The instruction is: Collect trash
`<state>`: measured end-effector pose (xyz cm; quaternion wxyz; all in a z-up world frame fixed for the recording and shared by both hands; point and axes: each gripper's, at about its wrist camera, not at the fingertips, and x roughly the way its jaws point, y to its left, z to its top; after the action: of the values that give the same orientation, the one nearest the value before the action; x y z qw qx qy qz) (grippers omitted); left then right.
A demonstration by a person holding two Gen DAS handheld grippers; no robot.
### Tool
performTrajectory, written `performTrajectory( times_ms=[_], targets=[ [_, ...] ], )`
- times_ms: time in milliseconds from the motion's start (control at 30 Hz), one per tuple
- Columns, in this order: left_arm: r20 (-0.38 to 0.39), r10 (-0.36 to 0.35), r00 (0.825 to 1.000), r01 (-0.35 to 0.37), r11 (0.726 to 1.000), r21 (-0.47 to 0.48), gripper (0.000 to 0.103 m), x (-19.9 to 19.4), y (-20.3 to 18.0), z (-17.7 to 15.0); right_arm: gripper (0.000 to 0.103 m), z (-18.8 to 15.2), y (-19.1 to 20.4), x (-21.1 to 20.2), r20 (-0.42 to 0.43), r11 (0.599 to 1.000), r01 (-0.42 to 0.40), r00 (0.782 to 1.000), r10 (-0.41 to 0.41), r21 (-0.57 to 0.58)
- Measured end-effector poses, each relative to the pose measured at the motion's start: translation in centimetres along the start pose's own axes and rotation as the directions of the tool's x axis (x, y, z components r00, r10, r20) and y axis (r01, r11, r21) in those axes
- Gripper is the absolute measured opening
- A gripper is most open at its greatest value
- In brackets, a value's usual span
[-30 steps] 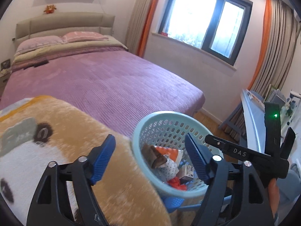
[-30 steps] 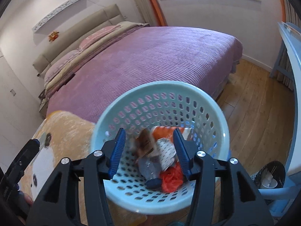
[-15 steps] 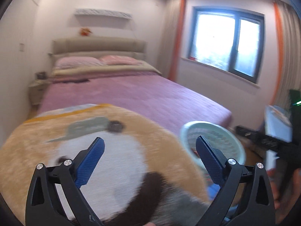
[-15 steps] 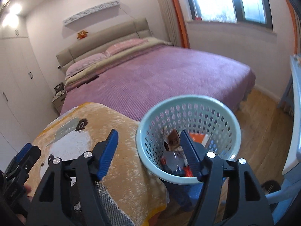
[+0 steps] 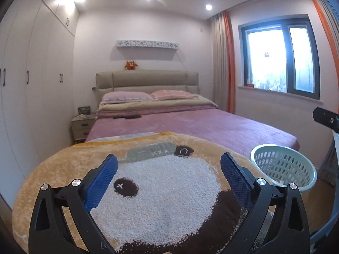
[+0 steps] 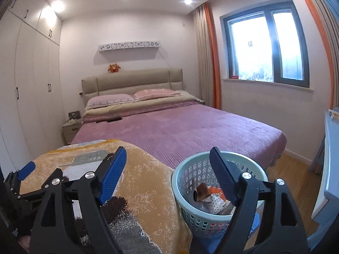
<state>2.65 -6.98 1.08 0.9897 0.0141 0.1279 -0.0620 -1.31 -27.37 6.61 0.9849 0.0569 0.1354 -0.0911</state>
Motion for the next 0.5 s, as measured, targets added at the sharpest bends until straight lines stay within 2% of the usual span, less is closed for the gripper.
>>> performTrajectory(
  times_ms=[133,233,500],
  targets=[
    [-0.023,0.002,1.0,-0.001,1.0,0.031,0.095,0.0,-0.3,-0.5,0.077,-1.1,-0.5,0.2,0.002,1.0,0.018,1.0,-0.018,0.006],
    [-0.008,0.006,1.0,-0.006,0.999,0.044,0.095,-0.2,-0.7,-0.6,0.077,-2.0,-0.9,0.3,0.001,0.999,0.03,1.0,-0.03,0.011],
    [-0.021,0.004,1.0,-0.003,0.999,0.039,0.095,-0.3,-0.6,-0.7,0.077,-3.4,-0.4,2.1,-0.035,0.999,0.04,0.999,-0.04,-0.013]
  ],
)
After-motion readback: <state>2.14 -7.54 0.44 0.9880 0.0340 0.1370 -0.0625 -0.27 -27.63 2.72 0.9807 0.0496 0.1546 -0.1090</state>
